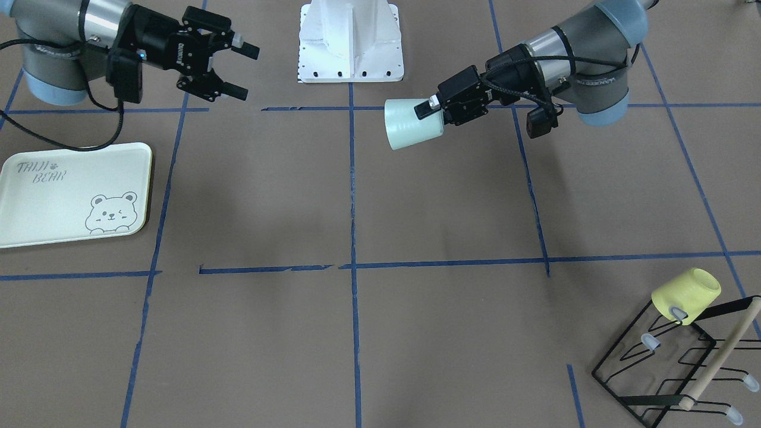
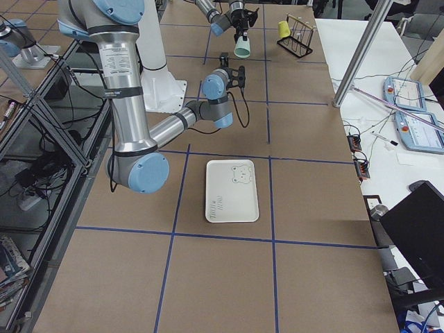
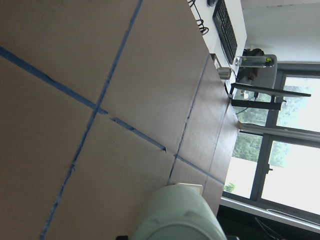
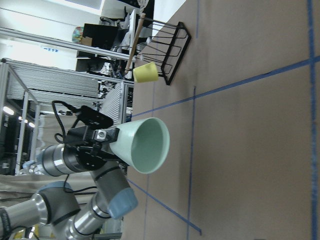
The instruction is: Left arm grabs green cup and hands to right arm on tray
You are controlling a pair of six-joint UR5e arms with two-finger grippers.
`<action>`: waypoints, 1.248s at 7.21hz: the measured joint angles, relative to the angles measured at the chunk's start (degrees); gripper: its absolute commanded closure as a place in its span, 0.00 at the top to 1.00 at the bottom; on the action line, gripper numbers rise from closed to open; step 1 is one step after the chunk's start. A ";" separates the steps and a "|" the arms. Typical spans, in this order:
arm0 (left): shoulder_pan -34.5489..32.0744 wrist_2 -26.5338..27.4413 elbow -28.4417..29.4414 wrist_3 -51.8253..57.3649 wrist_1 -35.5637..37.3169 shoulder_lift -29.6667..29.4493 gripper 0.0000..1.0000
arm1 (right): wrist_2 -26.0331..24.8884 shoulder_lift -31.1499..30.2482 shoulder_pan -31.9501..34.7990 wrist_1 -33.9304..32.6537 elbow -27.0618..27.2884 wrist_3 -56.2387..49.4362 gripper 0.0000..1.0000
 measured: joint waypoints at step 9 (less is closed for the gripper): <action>8.04 1.70 -0.28 -0.59 -12.22 -1.88 0.39 | -17.84 8.78 -11.81 5.56 -2.27 0.69 0.99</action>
